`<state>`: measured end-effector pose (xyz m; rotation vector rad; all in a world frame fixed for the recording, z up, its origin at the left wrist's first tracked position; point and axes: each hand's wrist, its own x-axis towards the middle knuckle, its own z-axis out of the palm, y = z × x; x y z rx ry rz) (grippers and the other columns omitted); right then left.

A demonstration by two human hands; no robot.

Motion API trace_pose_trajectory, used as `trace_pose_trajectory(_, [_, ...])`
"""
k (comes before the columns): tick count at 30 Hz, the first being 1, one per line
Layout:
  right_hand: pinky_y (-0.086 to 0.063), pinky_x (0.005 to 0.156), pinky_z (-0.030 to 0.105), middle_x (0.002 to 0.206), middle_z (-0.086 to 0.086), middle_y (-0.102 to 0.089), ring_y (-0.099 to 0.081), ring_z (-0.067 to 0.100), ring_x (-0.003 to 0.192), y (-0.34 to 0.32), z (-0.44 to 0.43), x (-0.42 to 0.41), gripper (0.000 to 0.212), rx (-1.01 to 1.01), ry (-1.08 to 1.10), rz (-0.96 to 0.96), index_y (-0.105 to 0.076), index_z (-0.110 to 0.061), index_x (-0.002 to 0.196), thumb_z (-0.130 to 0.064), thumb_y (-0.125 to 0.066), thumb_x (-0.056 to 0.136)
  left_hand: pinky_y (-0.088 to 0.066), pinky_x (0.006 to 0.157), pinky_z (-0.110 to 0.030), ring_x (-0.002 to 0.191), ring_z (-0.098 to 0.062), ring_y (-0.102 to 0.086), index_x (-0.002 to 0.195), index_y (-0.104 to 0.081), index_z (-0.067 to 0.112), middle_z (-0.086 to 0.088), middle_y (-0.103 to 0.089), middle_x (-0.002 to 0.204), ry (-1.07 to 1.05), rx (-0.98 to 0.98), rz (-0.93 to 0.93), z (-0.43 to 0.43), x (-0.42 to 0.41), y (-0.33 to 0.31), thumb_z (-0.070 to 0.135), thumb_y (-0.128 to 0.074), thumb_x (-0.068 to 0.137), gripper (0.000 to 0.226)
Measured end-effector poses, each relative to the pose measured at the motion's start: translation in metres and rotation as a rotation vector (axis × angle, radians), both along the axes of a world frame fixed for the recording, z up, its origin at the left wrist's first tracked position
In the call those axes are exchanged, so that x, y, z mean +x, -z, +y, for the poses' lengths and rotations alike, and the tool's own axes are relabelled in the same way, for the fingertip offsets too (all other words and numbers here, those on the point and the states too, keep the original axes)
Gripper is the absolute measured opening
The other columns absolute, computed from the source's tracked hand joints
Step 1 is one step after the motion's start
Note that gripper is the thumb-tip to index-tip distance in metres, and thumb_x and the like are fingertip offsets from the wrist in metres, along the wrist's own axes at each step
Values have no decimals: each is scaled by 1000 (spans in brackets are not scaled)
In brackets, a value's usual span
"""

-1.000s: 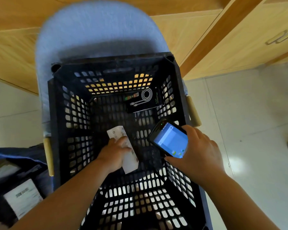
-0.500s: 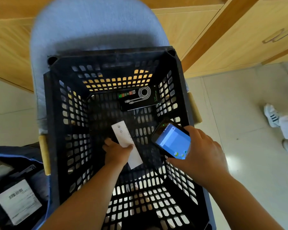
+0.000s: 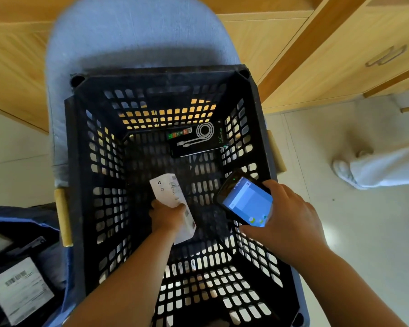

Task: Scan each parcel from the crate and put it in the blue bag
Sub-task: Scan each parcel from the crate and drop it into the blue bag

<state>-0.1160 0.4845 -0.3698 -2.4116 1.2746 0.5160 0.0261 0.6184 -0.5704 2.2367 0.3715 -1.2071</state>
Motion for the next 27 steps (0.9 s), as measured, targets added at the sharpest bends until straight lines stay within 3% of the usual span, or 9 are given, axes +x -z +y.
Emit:
trace_pose_trajectory(5, [-41, 86, 34, 123, -9, -51, -52, 16, 103, -4, 5, -1, 94, 5, 13, 5, -30, -27, 135, -63, -73, 59, -49, 75, -34, 100, -30, -63, 115, -56, 8, -8, -65, 113, 9, -214, 1, 24, 11, -30, 11, -70, 80, 38])
trace_pose_trajectory(7, [-41, 85, 34, 122, -8, -52, -53, 16, 103, -8, 7, -2, 95, 0, 21, 2, -31, -26, 135, -63, -73, 59, -45, 64, -27, 90, -22, -64, 113, -56, 12, -2, -66, 104, -16, -297, -25, 28, 15, -52, 11, -70, 80, 35])
trace_pose_trajectory(9, [-42, 84, 34, 120, -8, -52, -53, 16, 102, -14, 9, -5, 94, -4, 29, -6, -32, -26, 134, -63, -74, 58, -44, 62, -26, 86, -15, -63, 112, -57, 13, 1, -66, 99, -82, -388, -43, 30, 19, -76, 12, -70, 81, 34])
trace_pose_trajectory(13, [-41, 79, 33, 114, -7, -54, -54, 17, 97, -31, 16, -9, 91, -26, 29, -41, -35, -26, 130, -62, -75, 57, -51, 90, -42, 99, -20, -65, 103, -62, 19, -5, -69, 108, -255, -606, -20, 40, 31, -128, 16, -67, 87, 18])
trace_pose_trajectory(15, [-41, 77, 33, 112, -6, -55, -55, 18, 95, -41, 19, -9, 91, -36, 19, -52, -35, -26, 130, -62, -74, 56, -47, 97, -48, 107, -22, -62, 110, -61, 20, -5, -68, 112, -280, -655, -29, 49, 37, -152, 22, -62, 91, 19])
trace_pose_trajectory(19, [-42, 77, 34, 113, -5, -55, -55, 19, 94, -61, 30, -2, 92, -44, -22, -93, -36, -26, 129, -62, -76, 55, -50, 92, -47, 111, -26, -61, 113, -60, 19, -8, -66, 119, -385, -729, -70, 73, 53, -188, 15, -56, 93, 20])
trace_pose_trajectory(23, [-42, 74, 32, 114, -7, -55, -52, 15, 90, -83, 46, 12, 95, -13, -147, -131, -37, -26, 131, -62, -78, 53, -53, 91, -46, 111, -26, -62, 113, -54, 8, -6, -64, 122, -431, -728, -206, 106, 68, -211, 2, -61, 87, 28])
trace_pose_trajectory(27, [-43, 73, 31, 117, -7, -55, -53, 15, 94, -102, 68, 32, 96, 18, -333, -98, -37, -27, 131, -63, -77, 52, -54, 89, -47, 105, -26, -65, 114, -52, 5, -3, -65, 118, -497, -670, -325, 140, 77, -225, 5, -70, 81, 37])
